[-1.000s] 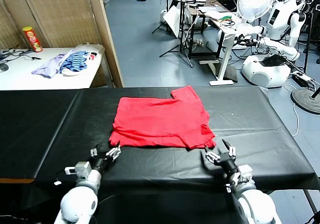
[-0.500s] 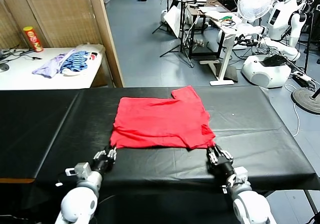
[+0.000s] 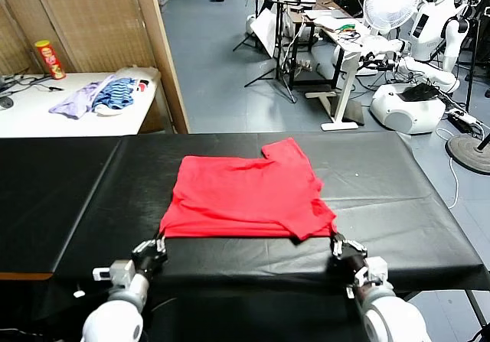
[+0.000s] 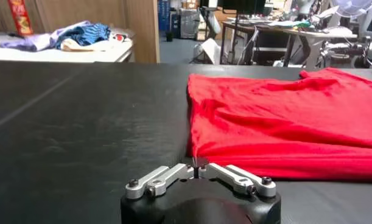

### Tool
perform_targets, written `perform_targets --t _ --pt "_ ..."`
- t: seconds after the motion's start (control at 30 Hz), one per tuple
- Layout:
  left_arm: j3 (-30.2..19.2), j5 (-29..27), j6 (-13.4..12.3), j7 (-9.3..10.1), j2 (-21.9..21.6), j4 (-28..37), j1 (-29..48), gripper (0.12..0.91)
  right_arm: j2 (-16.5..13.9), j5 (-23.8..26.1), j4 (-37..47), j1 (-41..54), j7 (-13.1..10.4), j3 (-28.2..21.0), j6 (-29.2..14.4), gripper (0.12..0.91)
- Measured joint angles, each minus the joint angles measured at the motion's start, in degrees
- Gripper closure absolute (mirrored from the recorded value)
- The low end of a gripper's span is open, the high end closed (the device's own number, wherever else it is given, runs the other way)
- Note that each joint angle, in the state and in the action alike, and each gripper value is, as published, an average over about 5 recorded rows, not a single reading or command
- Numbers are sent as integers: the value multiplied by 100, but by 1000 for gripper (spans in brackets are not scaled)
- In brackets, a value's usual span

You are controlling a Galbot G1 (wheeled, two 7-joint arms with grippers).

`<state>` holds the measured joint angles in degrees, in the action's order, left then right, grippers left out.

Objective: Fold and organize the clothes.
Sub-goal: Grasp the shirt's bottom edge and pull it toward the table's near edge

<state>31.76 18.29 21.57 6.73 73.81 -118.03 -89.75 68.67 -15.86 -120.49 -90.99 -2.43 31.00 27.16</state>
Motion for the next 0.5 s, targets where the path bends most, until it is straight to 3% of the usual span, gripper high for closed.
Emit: perform_targets --t 0.1,0.23,0.37,0.43,0.5 --pt "60 19 63 28 2 -242 -271 904 10 47 -173 -204 47 22 13 859" --pt "110 21 155 75 -2 -515 -600 863 -27 97 -385 -419 135 96 52 659" --pt "176 66 335 178 -16 -765 -892 676 -116 -21 -661 -603 149 214 219 442" --pt "212 131 479 236 -16 -910 -1028 542 -170 -151 -836 -670 145 289 330 337" --pt "249 184 634 272 -19 -1088 -1143 425 -228 -304 -1018 -692 125 380 412 273"
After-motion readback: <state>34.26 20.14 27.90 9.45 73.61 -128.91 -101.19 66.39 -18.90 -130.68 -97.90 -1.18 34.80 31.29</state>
